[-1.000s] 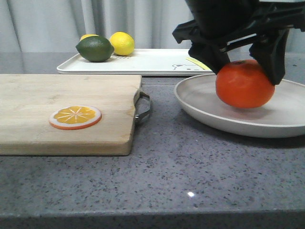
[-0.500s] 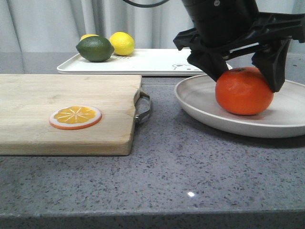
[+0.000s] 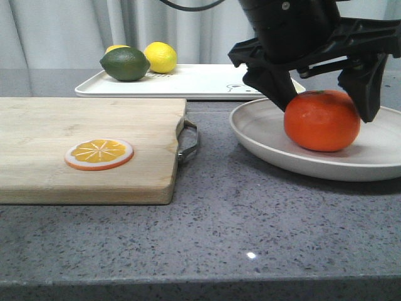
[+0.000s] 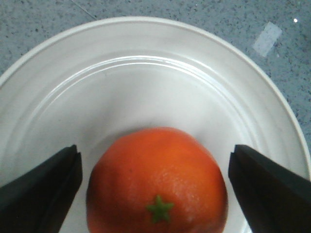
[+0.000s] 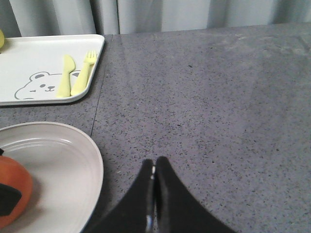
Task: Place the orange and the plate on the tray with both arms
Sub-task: 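Lower the orange onto the plate, open the left gripper and withdraw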
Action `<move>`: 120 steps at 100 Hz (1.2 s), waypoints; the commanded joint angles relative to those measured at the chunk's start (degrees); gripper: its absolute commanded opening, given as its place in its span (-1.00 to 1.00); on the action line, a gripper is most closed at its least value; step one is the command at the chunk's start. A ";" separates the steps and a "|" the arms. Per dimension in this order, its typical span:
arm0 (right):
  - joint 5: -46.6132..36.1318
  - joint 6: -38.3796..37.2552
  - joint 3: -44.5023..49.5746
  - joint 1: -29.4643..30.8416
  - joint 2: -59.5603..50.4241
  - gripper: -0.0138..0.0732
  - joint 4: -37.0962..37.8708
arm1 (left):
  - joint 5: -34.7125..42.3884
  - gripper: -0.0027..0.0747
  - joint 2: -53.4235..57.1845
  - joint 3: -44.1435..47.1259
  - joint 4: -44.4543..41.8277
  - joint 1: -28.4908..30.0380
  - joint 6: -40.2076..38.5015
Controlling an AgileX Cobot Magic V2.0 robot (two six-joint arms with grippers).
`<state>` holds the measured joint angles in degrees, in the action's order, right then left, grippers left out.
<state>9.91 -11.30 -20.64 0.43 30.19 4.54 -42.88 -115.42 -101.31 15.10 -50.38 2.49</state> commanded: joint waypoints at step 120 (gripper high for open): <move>8.44 0.28 -9.34 -2.49 8.37 -0.83 0.84 | 4.80 -0.29 33.75 20.68 -2.11 11.45 -0.05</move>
<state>19.55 -11.30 -26.36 -1.13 34.90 4.54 -42.23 -87.56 -82.52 12.66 -39.95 2.49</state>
